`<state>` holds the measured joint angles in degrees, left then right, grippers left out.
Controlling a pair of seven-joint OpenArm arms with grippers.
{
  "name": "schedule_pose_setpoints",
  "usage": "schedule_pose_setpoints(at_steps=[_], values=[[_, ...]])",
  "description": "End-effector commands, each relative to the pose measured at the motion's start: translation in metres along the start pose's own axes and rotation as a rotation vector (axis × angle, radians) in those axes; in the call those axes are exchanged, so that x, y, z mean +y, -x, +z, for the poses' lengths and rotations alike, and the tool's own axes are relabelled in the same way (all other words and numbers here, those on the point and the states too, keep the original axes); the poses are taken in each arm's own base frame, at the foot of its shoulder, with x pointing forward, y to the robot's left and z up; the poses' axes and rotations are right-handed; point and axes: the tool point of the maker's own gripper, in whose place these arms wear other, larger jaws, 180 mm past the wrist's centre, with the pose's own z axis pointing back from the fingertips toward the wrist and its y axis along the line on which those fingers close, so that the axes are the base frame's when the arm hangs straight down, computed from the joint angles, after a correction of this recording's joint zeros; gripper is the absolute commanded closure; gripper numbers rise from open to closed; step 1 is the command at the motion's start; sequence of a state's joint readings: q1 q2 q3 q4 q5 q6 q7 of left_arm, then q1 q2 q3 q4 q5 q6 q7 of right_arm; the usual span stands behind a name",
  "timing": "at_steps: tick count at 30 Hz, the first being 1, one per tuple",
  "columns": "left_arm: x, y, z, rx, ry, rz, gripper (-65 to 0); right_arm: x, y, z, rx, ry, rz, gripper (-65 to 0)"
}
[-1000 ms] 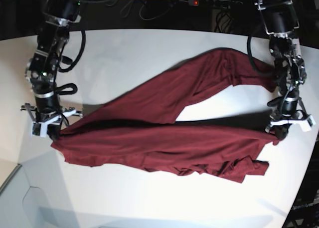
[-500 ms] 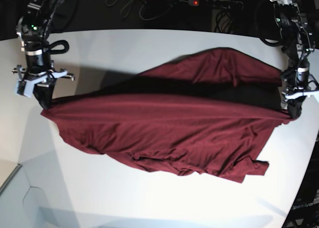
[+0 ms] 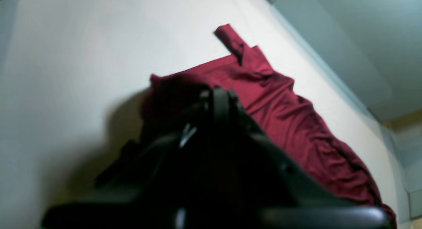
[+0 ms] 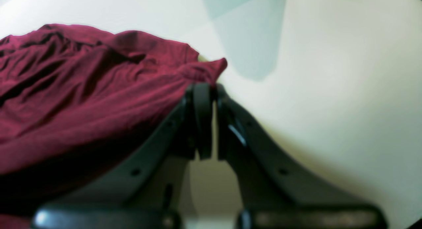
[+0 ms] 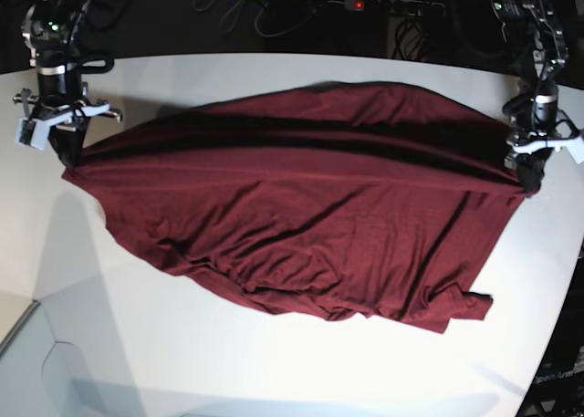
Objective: Layout the t-shirt on the table in an organized manner, then fold the t-shirt properly
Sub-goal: 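Lift the shirt with both grippers and pull it apart to spread it flat, then release the left gripper and move it along the shirt's side edge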
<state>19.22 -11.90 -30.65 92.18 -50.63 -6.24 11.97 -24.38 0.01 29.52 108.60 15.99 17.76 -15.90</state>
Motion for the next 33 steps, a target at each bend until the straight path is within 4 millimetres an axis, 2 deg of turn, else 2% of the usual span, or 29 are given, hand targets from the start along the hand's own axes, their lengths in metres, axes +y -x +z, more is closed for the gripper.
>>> schedule_pose_setpoints(at_steps=[1, 5, 7, 8, 10, 12, 15, 17, 19, 20, 22, 25, 27, 29, 33], values=[[-0.005, -0.013, -0.001, -0.041, 0.022, -0.005, -0.5, -0.002, -0.008, 0.0, -0.036, 0.002, -0.006, 0.0], [0.016, 0.004, -0.001, 0.002, -0.029, 0.012, -0.7, -0.007, 0.011, -0.002, 0.012, 0.012, -0.024, 0.0], [0.024, 0.012, -0.001, 0.039, -0.045, 0.014, -3.2, -0.01, 0.023, -0.003, 0.043, 0.018, -0.033, 0.0], [0.026, 0.018, -0.001, 0.069, -0.052, 0.016, -6.0, -0.011, 0.028, -0.004, 0.056, 0.019, -0.034, 0.0], [0.029, 0.03, 0.0, 0.135, -0.061, 0.024, -15.6, -0.013, 0.039, -0.004, 0.083, 0.022, -0.044, -0.9], [0.027, 0.034, 0.001, 0.158, -0.057, 0.025, -24.3, -0.014, 0.043, -0.004, 0.094, 0.026, -0.048, -5.7], [0.021, 0.029, 0.0, 0.146, -0.041, 0.021, -33.0, -0.017, 0.044, -0.003, 0.095, 0.034, -0.048, -16.0], [0.013, 0.023, 0.0, 0.13, -0.02, 0.014, -34.1, -0.019, 0.047, 0.0, 0.104, 0.037, -0.044, -22.7], [0.003, 0.01, -0.001, 0.097, 0.003, 0.004, -34.0, -0.019, 0.045, 0.001, 0.095, 0.037, -0.042, -26.8], [-0.001, -0.003, -0.001, 0.064, 0.014, -0.003, -34.0, -0.019, 0.045, 0.001, 0.095, 0.037, -0.042, -27.8], [-0.013, -0.022, -0.004, 0.012, 0.04, -0.006, -34.0, -0.019, 0.045, 0.001, 0.093, 0.039, -0.043, -28.0], [-0.03, -0.042, -0.028, -0.043, 0.077, 0.013, -34.0, -0.028, 0.041, 0.001, 0.081, 0.063, -0.047, -28.0], [-0.03, -0.036, -0.054, -0.03, 0.071, 0.059, -34.0, -0.028, 0.04, 0.001, 0.077, 0.066, -0.047, -28.0], [-0.03, -0.032, -0.087, -0.005, 0.057, 0.073, -34.0, -0.027, 0.034, -0.004, 0.062, 0.064, -0.052, -28.0], [-0.053, -0.008, -0.14, 0.088, 0.061, 0.023, -34.0, -0.027, 0.03, -0.007, 0.051, 0.064, -0.053, -28.0]])
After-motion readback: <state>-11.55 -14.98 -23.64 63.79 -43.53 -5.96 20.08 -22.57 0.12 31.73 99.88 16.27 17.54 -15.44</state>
